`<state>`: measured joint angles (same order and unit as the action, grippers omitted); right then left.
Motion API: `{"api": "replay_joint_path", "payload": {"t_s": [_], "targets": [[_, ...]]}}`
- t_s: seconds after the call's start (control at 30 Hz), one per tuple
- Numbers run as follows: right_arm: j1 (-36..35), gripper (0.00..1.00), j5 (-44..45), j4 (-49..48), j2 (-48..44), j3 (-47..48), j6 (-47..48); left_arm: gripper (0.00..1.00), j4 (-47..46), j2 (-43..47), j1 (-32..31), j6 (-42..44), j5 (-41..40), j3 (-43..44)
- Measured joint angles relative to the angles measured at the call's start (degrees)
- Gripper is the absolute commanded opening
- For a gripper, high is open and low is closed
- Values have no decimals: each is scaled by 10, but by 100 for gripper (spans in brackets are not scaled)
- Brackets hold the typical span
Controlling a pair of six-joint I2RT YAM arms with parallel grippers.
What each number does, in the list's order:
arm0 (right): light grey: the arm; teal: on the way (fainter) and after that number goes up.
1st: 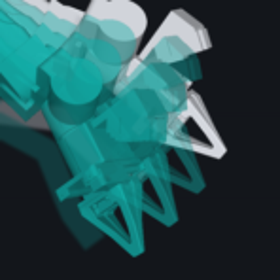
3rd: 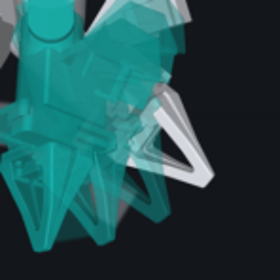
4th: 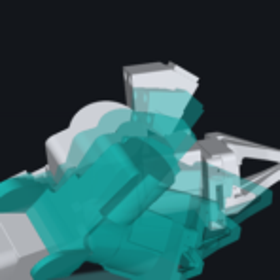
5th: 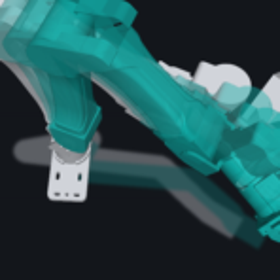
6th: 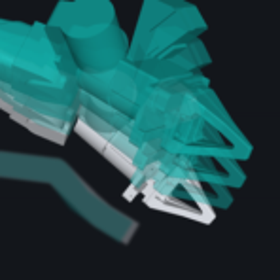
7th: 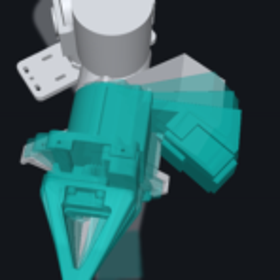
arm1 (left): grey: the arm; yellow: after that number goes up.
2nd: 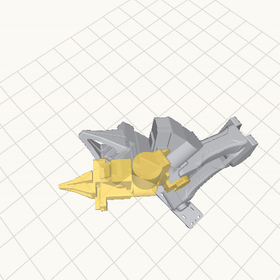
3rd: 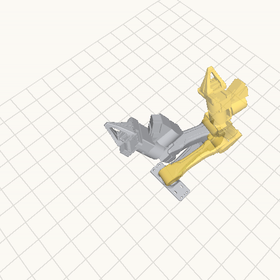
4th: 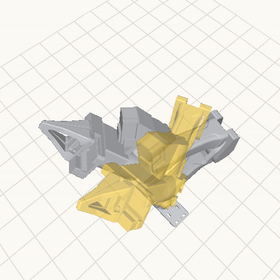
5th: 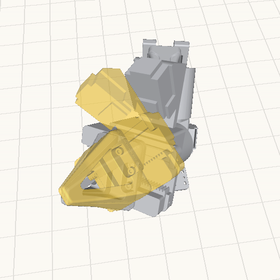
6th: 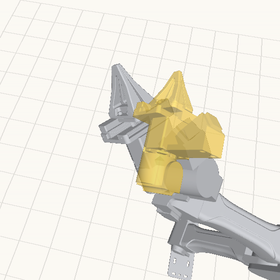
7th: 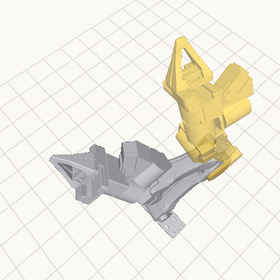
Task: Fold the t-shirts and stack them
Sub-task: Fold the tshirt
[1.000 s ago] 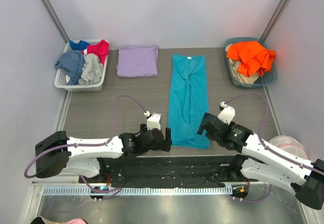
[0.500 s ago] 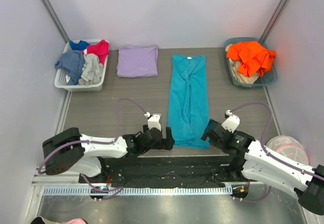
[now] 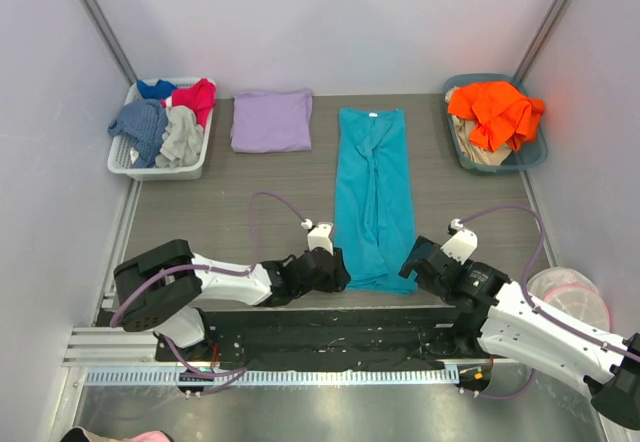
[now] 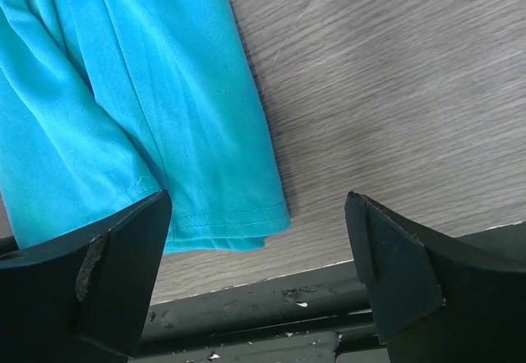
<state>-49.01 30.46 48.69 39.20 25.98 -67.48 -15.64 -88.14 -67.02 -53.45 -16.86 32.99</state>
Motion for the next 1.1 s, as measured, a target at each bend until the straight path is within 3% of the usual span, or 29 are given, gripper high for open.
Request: {"api": "replay_joint_path", "payload": {"t_s": [0.23,0.47,0.67,0.73,0.77,0.83,0.87,1.1], "targets": [[0,96,-1,5,-2,-5,-4,16,3,-6,0,-1,12,1],[0,96,9,4,16,-2,4,13,7,-6,0,-5,24,1],[11,97,37,-11,143,88,51,11,11,13,0,-17,31,-15],[20,97,42,-29,178,123,78,22,14,25,0,-20,31,-27],[28,97,42,-40,195,140,92,36,15,31,0,-21,31,-32],[54,97,38,-60,231,176,126,42,20,40,0,-22,31,-39],[73,97,34,-74,251,194,146,53,16,44,0,-28,33,-40],[192,98,-10,-153,453,371,309,69,13,56,0,-35,34,-41]]}}
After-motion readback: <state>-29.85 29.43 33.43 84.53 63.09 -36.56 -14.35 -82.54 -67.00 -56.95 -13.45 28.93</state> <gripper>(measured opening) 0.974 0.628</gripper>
